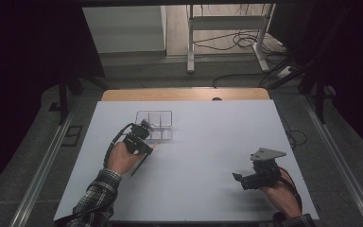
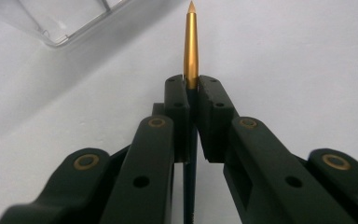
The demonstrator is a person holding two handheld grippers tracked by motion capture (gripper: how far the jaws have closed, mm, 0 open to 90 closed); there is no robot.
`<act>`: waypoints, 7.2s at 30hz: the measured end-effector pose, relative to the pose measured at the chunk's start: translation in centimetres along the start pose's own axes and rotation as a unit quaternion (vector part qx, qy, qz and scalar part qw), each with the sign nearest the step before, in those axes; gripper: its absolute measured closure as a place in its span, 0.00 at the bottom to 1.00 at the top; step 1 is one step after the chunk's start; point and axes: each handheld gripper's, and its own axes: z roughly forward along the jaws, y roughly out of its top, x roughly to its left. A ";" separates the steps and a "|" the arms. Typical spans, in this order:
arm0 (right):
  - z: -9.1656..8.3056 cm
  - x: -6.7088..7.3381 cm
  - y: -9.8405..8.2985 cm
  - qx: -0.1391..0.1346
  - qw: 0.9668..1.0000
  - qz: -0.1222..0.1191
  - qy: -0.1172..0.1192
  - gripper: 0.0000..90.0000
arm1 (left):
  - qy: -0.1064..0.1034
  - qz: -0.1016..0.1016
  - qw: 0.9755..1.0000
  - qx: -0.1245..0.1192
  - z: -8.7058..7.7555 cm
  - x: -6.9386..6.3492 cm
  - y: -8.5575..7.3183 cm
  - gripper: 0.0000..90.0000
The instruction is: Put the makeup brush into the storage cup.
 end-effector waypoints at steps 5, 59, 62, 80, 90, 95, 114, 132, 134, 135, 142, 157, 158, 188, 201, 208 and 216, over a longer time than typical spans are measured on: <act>0.0 0.0 0.0 0.002 1.000 -0.001 0.000 0.01 | -0.015 0.010 1.000 -0.019 -0.8 -0.2 -0.3 0.93; 0.1 0.1 0.0 0.004 1.000 -0.005 0.001 0.01 | -0.011 0.020 0.980 -0.196 -8.3 0.7 -2.0 0.93; 0.1 0.1 0.0 0.005 1.000 -0.006 0.001 0.01 | -0.009 0.017 0.978 -0.207 -8.6 0.9 -2.0 0.93; 0.2 0.1 0.0 0.005 1.000 -0.006 0.002 0.01 | 0.000 -0.009 0.965 -0.261 -10.2 2.6 -1.6 0.93; 0.1 0.1 0.0 0.003 1.000 -0.005 0.002 0.01 | 0.009 -0.025 0.954 -0.299 -11.0 3.2 -1.1 0.93; 0.1 0.1 0.0 0.004 1.000 -0.005 0.002 0.01 | 0.017 -0.026 0.950 -0.311 -11.4 3.5 -0.8 0.93; 0.2 0.1 0.0 0.005 1.000 -0.006 0.004 0.01 | 0.032 -0.042 0.934 -0.354 -10.8 4.6 0.5 0.93; 0.3 0.2 0.1 0.006 1.000 -0.010 0.007 0.01 | 0.043 -0.051 0.919 -0.388 -10.2 5.1 1.6 0.93; 0.3 0.2 0.1 0.006 1.000 -0.010 0.007 0.01 | 0.039 -0.054 0.918 -0.390 -10.1 5.2 1.8 0.93; 0.3 0.2 0.1 0.007 1.000 -0.011 0.007 0.01 | 0.039 -0.055 0.918 -0.391 -10.0 5.2 1.8 0.93; 0.3 0.2 0.1 0.007 1.000 -0.012 0.007 0.01 | 0.037 -0.055 0.916 -0.395 -9.5 5.2 2.4 0.93; 0.4 0.3 0.1 0.007 1.000 -0.012 0.009 0.01 | 0.045 -0.066 0.907 -0.413 -8.1 5.3 3.1 0.93; 0.4 0.3 0.1 0.007 1.000 -0.012 0.010 0.01 | 0.046 -0.065 0.907 -0.414 -8.0 5.2 3.1 0.93; 0.4 0.4 0.2 0.007 1.000 -0.016 0.012 0.01 | 0.074 -0.052 0.907 -0.412 -5.4 5.2 3.1 0.93; 0.3 0.4 0.2 0.007 1.000 -0.016 0.012 0.01 | 0.069 -0.058 0.909 -0.407 -4.2 5.3 2.6 0.93; 0.4 0.4 0.2 0.008 1.000 -0.017 0.012 0.01 | 0.066 -0.062 0.911 -0.403 -3.5 5.5 2.3 0.93; 0.4 0.4 0.2 0.008 1.000 -0.017 0.013 0.01 | 0.067 -0.063 0.912 -0.399 -2.8 5.4 2.0 0.93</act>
